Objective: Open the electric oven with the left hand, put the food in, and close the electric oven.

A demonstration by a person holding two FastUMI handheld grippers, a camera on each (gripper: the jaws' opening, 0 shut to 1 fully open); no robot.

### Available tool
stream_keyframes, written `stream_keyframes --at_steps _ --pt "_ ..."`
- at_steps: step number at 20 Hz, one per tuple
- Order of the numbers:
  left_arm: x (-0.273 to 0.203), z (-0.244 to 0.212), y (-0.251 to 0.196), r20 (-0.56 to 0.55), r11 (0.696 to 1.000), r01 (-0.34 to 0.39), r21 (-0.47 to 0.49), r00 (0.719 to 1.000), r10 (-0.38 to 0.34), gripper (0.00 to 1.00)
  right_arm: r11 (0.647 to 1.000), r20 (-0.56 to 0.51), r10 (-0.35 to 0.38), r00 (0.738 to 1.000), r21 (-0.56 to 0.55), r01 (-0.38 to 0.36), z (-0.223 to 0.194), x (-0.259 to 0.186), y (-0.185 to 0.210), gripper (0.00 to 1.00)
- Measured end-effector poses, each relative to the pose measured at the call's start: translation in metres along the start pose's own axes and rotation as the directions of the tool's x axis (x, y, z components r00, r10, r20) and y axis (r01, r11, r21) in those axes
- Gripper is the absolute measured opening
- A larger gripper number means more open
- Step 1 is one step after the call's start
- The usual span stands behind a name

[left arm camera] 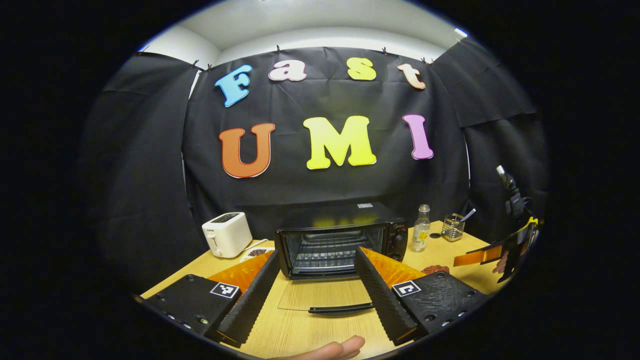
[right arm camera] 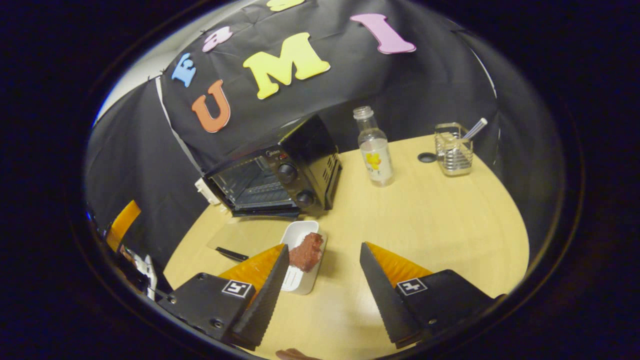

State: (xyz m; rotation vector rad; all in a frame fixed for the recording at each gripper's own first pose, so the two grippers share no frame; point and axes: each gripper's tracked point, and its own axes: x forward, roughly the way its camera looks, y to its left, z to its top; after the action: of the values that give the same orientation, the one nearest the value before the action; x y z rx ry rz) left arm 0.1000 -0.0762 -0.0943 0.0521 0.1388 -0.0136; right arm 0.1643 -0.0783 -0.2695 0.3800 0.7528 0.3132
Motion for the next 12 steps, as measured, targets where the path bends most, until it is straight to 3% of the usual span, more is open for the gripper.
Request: stream_keyframes --at_steps 3,6,7,10,12 --pt "-0.01 0.001 0.007 0.006 0.999 -0.011 -0.031 1.0 0.012 0.95 0.989 -0.057 0.095 0.994 0.123 -0.087 -0.002 0.021 0.008 0.81" --pt "-0.019 -0.006 0.016 -0.018 0.999 -0.03 -0.018 0.999 0.03 0.95 0.954 -0.13 0.196 0.972 0.254 -0.158 -0.016 0.033 0.019 0.55" --pt "-0.021 -0.007 0.02 -0.018 0.999 -0.041 -0.012 0.999 0.041 0.95 0.948 -0.159 0.207 0.965 0.275 -0.158 -0.019 0.035 0.018 0.57" --pt "-0.029 -0.005 0.023 -0.014 0.998 -0.047 -0.028 0.999 0.047 0.95 0.936 -0.196 0.205 0.959 0.327 -0.133 -0.027 0.04 0.015 0.13" --pt "-0.036 -0.003 0.025 -0.005 0.998 -0.037 -0.042 0.999 0.037 0.95 0.939 -0.196 0.2 0.96 0.317 -0.13 -0.029 0.027 0.017 0.11"
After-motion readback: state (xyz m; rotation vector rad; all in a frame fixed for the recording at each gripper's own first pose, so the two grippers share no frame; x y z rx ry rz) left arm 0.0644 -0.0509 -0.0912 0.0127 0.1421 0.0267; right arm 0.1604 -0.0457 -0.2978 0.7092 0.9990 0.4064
